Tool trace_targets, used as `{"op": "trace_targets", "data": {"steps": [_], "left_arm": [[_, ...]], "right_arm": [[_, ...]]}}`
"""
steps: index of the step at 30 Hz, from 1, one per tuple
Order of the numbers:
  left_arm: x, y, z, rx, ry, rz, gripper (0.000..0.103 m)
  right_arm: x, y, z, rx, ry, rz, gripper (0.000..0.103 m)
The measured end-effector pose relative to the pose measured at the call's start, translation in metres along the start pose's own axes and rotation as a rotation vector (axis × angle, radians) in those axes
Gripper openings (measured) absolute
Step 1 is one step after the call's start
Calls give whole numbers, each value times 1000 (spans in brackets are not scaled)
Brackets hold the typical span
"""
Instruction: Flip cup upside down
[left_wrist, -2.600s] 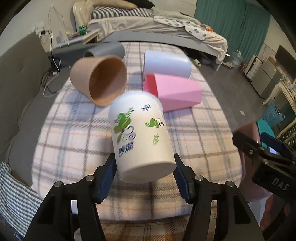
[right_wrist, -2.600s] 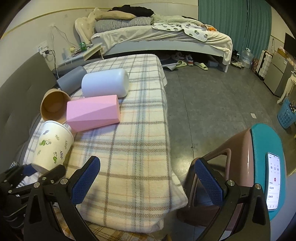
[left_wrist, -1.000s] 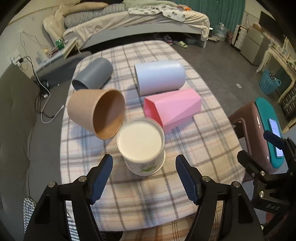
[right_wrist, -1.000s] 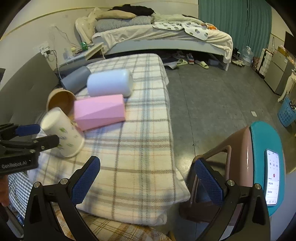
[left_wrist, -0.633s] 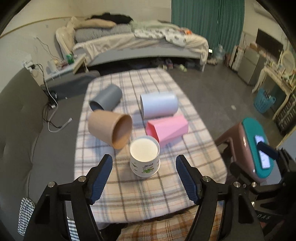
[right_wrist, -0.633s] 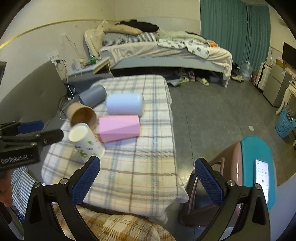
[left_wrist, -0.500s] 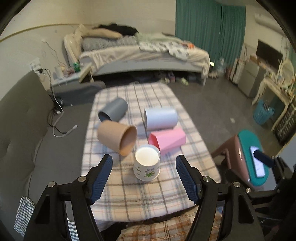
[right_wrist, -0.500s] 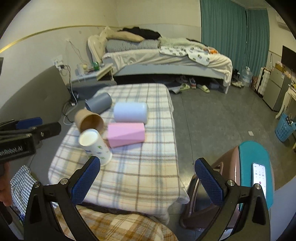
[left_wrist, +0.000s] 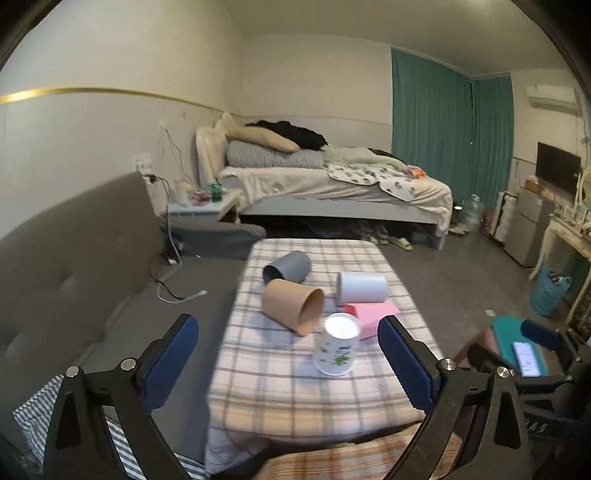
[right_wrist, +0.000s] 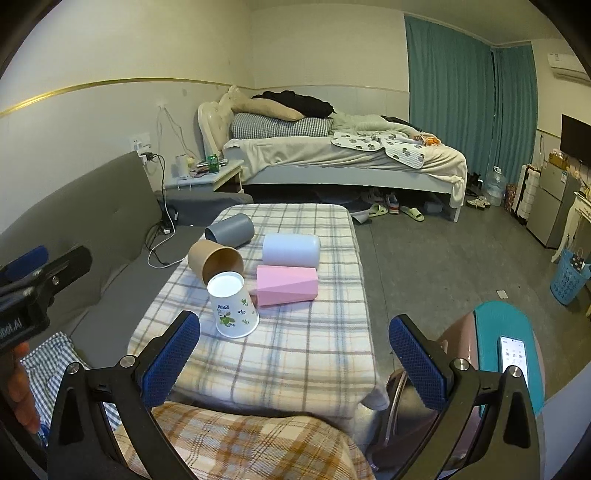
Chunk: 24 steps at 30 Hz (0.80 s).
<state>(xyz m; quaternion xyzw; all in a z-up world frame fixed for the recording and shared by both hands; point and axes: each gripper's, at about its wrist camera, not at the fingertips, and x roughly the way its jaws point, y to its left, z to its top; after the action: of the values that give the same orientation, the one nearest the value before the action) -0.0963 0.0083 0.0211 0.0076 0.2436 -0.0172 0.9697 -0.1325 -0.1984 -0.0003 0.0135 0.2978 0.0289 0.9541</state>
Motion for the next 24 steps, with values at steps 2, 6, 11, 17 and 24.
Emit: {"op": "trace_targets", "data": {"steps": [2, 6, 11, 17, 24], "left_arm": [[4, 2, -4, 13, -1, 11, 101], [9, 12, -15, -28, 15, 2, 101], [13, 12, -26, -30, 51, 11, 101], [13, 11, -30, -36, 60, 15, 101], [17, 9, -31, -23, 81, -10, 101]], "right_arm": [[5, 0, -3, 16, 7, 0, 103], [14, -8, -9, 63, 32, -9, 103], [20, -14, -13, 92, 46, -21, 103], [19, -14, -13, 87, 40, -20, 103], [20, -14, -13, 88, 41, -17, 103]]}}
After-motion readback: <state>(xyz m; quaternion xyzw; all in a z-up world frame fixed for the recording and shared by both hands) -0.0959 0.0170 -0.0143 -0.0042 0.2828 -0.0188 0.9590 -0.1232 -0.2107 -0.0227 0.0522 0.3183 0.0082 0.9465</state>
